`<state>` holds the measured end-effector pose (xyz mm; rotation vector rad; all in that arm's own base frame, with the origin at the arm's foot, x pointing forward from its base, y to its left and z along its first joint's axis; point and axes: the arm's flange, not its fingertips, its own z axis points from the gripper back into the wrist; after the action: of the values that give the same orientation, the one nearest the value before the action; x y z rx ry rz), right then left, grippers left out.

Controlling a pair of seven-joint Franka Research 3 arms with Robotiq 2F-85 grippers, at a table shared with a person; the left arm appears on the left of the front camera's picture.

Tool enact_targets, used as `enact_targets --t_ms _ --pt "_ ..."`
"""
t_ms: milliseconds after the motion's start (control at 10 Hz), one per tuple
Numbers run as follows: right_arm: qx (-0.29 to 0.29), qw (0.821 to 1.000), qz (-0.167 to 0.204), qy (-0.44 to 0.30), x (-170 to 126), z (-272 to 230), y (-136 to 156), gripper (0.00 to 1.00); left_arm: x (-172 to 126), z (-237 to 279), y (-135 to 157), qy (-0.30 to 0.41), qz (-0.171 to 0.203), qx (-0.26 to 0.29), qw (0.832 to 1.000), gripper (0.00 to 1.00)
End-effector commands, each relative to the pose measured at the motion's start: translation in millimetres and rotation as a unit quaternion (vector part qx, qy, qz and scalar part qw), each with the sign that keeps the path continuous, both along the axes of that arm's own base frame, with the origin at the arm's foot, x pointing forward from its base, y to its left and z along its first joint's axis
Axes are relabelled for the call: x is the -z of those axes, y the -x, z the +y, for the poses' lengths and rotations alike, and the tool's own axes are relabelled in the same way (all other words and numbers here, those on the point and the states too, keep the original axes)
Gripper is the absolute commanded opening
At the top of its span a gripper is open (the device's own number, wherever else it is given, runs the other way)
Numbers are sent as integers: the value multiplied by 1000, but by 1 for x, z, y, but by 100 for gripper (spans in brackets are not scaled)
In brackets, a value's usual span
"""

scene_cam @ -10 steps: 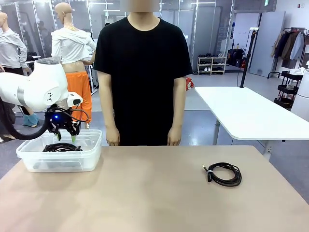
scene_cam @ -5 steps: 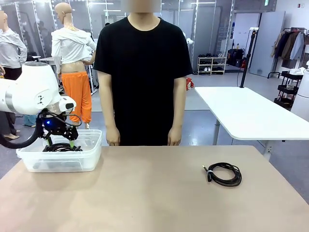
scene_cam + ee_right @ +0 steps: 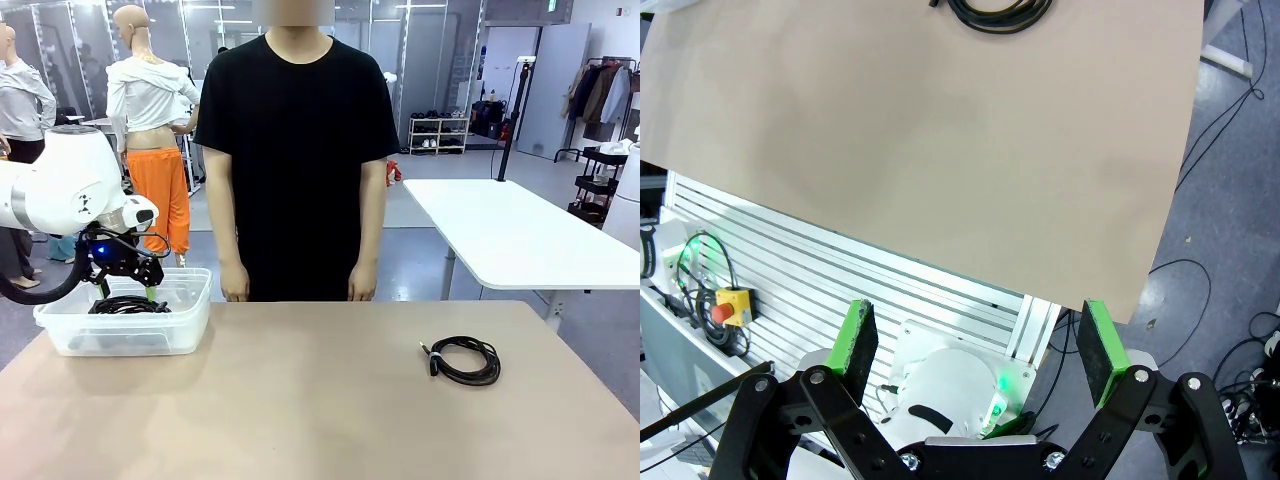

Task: Organize and store the cables.
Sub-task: Place the USB Extension Cable into the Organizing box.

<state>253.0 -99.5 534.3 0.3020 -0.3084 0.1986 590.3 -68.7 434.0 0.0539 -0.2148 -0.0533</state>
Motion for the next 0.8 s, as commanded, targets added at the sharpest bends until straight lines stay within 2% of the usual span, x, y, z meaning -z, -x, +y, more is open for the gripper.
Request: enact_targets --t_ms 0,100,200,300,500,600,700 --pt "3 1000 1 -3 0 1 0 100 1 1 -5 -9 3 3 1000 100" --pt "3 1000 1 -3 0 1 0 100 0 0 0 0 0 0 1000 100" --pt "3 1000 1 -3 0 1 0 100 -24 -24 -10 0 -53 -3 999 100" --pt "3 1000 1 -3 0 1 0 100 -50 -32 -3 26 -53 56 997 100" --pt "3 1000 1 -3 0 1 0 100 -86 -22 40 74 -26 153 985 100" --pt "3 1000 1 -3 0 1 0 100 -104 -8 71 97 -30 230 968 100" --pt "3 1000 1 -3 0 1 0 100 -115 6 94 117 -26 273 954 100"
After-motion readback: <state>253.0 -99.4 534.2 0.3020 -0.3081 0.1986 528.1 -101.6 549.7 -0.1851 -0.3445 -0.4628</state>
